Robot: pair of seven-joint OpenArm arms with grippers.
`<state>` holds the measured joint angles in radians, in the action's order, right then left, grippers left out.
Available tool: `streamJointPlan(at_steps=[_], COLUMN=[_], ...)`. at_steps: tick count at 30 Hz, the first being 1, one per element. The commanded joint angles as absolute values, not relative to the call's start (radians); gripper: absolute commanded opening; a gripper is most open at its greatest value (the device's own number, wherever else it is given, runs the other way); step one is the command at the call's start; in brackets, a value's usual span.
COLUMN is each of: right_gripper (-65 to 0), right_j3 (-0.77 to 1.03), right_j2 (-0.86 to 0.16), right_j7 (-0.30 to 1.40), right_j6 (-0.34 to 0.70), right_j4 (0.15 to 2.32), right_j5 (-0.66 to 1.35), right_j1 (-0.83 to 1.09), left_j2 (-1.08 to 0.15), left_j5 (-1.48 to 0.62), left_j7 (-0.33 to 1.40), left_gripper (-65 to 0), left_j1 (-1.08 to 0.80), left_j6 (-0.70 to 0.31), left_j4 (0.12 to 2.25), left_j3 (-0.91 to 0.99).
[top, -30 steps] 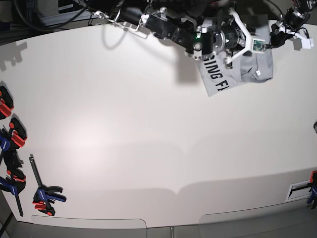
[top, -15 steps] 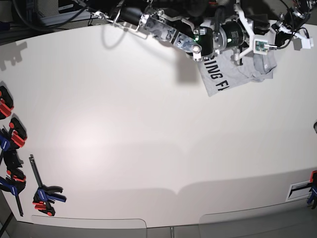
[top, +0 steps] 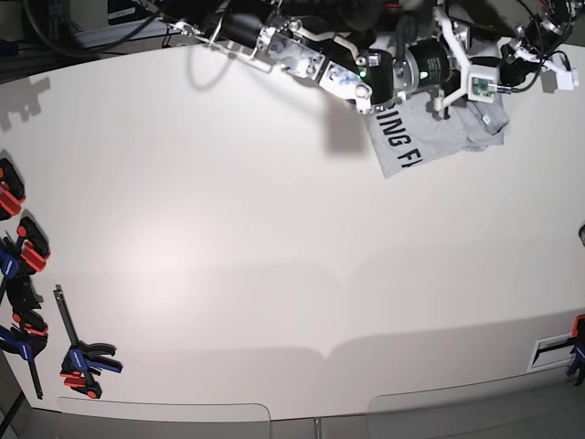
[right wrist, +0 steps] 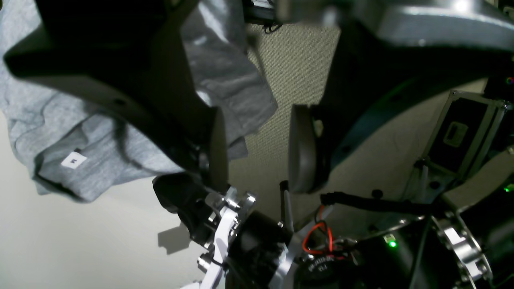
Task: Fold the T-shirt properly
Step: 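Fold the shirt over again with both grippers into a compact bundle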
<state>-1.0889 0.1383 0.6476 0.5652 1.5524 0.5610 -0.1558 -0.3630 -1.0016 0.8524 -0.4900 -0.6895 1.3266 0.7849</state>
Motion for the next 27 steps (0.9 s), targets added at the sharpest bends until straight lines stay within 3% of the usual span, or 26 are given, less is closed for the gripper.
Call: streamJointPlan(at_steps=[1,5,6,8,9,12,15,27], right_gripper=[-41.0,-41.8,-44.7,-63.5,-65.0,-65.0,-65.0,-65.0], right_j3=[-1.086,-1.084,-1.078,-1.058,-1.042,-0.997,-0.978,-1.087], right_j2=[0.157,0.157,0.157,0.157,0.157,0.157,0.157,0.157], right_j7=[0.607,0.582,0.582,0.588,0.595,0.611,0.618,0.690], right_j6=[0.581,0.581,0.581,0.580,0.580,0.585,0.698,0.698], right_j4=[1.571,1.571,1.571,1.571,1.571,1.570,1.553,1.191], right_j5=[0.588,0.562,0.532,0.438,0.391,0.311,0.323,0.290], right_j1=[-0.172,-0.190,-0.201,-0.222,-0.232,-0.252,-0.272,-0.324], left_j2=[-0.382,-0.382,-0.382,-0.382,-0.383,-0.382,-0.382,-0.382], left_j5=[-1.012,-1.012,-1.012,-1.012,-1.012,-1.012,-1.012,-1.012], left_j7=[0.840,0.839,0.839,0.839,0.839,0.835,0.825,0.813], left_gripper=[-60.8,-60.8,-60.8,-60.8,-60.8,-60.8,-60.9,-60.9], left_j1=[-0.496,-0.496,-0.496,-0.496,-0.496,-0.496,-0.496,-0.496], left_j6=[-0.698,-0.698,-0.698,-0.698,-0.698,-0.698,-0.698,-0.698], left_j4=[1.341,1.341,1.341,1.341,1.341,1.341,1.341,1.341], left_j3=[0.791,0.791,0.791,0.791,0.791,0.791,0.791,0.791])
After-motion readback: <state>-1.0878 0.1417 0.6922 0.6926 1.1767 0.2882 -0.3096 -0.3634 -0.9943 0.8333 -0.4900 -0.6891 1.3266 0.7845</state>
